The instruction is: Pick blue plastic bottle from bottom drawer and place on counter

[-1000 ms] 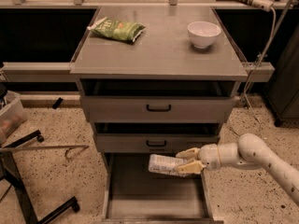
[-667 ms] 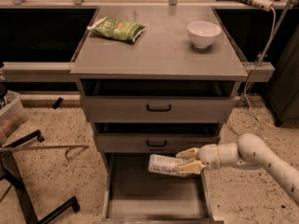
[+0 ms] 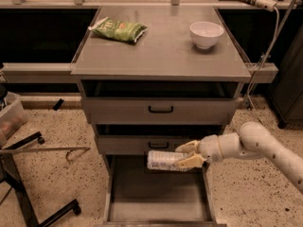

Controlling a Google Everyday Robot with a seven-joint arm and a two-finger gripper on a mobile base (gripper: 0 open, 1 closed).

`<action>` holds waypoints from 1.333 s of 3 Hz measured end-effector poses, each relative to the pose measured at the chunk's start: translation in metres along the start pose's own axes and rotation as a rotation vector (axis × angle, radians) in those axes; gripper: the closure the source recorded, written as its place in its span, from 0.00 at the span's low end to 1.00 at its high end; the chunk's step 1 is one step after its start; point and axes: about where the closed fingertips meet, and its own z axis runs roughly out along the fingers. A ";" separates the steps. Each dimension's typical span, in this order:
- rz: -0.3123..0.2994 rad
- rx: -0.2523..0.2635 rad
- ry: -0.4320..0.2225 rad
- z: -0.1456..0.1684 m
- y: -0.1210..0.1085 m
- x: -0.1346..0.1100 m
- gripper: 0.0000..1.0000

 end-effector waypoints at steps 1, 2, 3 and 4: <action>-0.085 0.014 -0.004 -0.053 0.014 -0.094 1.00; -0.135 0.035 -0.017 -0.106 0.034 -0.181 1.00; -0.150 0.044 -0.033 -0.149 0.043 -0.256 1.00; -0.171 0.044 -0.060 -0.174 0.040 -0.335 1.00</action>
Offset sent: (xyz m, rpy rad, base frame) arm 0.0122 -0.0270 0.3460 -0.0130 -0.2125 0.0158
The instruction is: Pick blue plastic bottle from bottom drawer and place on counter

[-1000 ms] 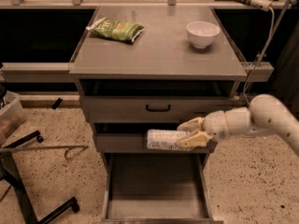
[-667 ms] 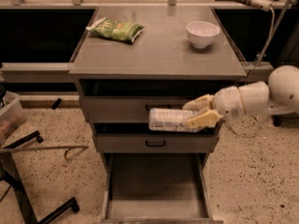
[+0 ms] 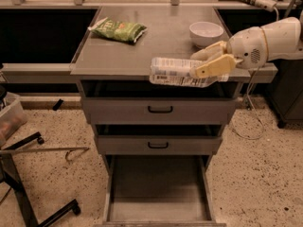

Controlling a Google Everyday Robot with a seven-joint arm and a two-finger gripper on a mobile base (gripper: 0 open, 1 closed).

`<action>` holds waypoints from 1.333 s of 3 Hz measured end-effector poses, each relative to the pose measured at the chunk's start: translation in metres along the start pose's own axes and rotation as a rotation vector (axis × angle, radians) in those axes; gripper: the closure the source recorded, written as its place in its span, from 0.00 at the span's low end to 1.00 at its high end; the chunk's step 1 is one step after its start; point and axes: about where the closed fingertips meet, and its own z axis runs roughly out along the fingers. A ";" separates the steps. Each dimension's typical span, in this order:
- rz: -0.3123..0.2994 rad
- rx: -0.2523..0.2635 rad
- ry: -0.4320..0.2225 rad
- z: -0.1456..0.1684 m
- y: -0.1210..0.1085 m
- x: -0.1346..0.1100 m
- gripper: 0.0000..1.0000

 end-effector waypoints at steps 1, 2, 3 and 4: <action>0.001 -0.003 0.001 0.001 0.000 0.001 1.00; -0.015 0.009 0.006 0.007 -0.016 -0.008 1.00; -0.011 0.029 0.033 0.017 -0.048 -0.024 1.00; 0.010 0.056 0.060 0.030 -0.081 -0.043 1.00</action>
Offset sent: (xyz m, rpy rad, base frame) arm 0.0431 0.0081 0.0142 -0.0252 -0.0464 -0.0153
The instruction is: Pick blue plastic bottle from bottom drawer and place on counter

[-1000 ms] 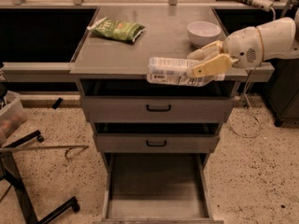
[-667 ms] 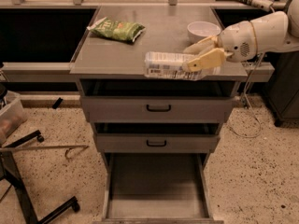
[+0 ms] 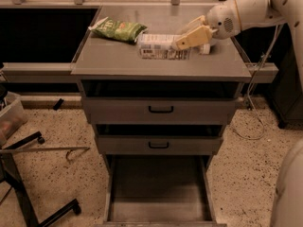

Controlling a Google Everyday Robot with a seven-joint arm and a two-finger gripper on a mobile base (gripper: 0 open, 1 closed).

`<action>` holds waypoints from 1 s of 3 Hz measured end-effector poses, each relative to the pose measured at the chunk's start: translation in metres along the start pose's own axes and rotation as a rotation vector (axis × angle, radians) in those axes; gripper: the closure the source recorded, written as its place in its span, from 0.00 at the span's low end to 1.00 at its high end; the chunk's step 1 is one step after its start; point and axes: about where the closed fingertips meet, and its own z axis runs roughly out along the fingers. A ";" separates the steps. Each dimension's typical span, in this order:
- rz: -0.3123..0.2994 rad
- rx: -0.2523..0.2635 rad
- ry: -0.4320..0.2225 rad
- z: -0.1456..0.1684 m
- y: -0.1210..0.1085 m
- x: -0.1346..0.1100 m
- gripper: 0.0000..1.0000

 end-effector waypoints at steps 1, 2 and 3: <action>0.044 0.016 0.022 0.015 -0.022 -0.005 1.00; 0.089 0.021 0.034 0.028 -0.035 -0.001 1.00; 0.135 0.018 0.041 0.041 -0.043 0.009 1.00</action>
Offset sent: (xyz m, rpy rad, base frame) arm 0.0601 0.0124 -0.0180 -0.0269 0.1249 -0.0927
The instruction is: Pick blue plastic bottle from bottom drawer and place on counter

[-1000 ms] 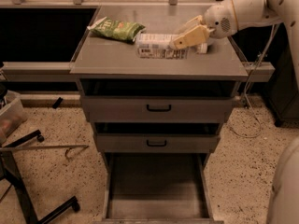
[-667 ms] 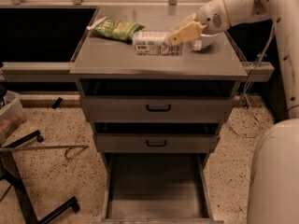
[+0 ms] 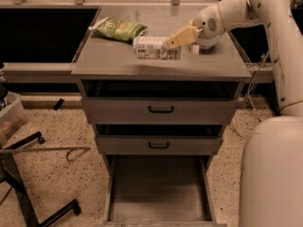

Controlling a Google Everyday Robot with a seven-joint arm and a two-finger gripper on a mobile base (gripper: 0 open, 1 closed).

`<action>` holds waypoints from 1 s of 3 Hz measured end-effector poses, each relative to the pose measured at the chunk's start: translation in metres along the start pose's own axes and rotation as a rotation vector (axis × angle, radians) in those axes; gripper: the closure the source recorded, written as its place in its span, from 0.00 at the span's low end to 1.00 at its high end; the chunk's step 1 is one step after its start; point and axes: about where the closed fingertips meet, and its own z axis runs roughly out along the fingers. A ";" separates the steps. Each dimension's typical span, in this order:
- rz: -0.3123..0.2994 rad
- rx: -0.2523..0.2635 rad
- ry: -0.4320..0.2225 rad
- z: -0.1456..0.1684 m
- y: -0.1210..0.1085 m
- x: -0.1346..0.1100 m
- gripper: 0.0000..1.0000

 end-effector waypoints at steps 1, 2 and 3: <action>0.029 0.002 0.003 0.011 -0.005 0.006 1.00; 0.051 0.052 0.000 0.016 -0.015 0.007 1.00; 0.084 0.115 0.013 0.023 -0.024 0.012 1.00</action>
Offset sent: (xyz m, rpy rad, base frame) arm 0.0216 0.0025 -0.0213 -0.0104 0.0020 -0.1579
